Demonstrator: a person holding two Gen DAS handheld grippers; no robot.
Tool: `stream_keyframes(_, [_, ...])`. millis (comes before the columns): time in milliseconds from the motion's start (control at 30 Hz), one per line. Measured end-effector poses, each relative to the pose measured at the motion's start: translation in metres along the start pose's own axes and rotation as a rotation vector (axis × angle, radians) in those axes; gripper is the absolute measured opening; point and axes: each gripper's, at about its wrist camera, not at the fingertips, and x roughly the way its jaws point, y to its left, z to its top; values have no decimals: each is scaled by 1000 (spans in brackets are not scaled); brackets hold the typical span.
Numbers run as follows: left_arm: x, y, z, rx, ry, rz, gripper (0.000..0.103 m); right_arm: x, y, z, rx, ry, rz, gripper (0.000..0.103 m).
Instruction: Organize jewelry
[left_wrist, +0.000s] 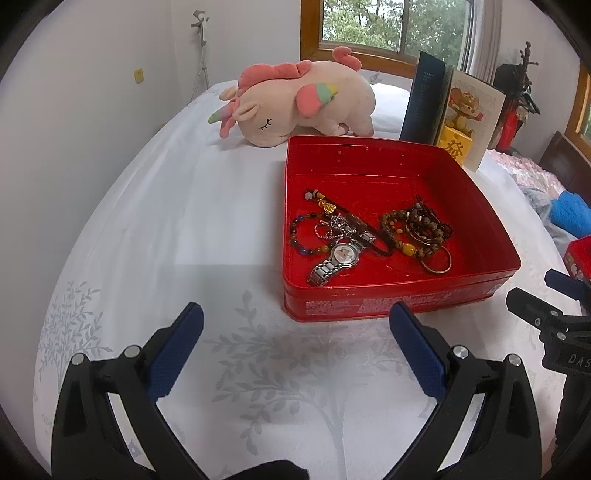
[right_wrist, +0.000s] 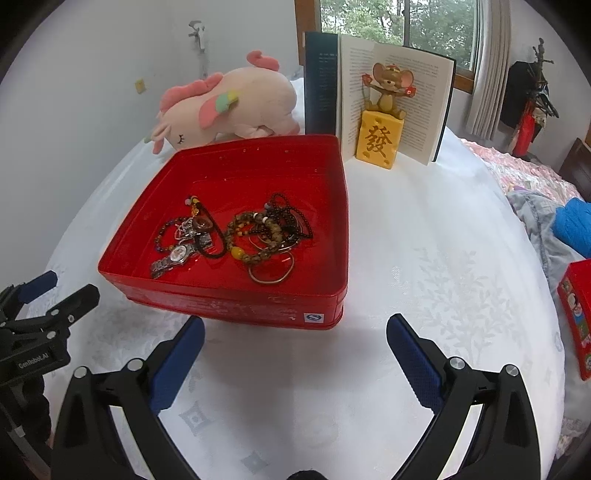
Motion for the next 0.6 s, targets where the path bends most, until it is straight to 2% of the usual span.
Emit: stream_keyframes(600, [1, 1, 0, -1, 1, 1, 100, 3, 4, 0, -9, 6, -1, 99])
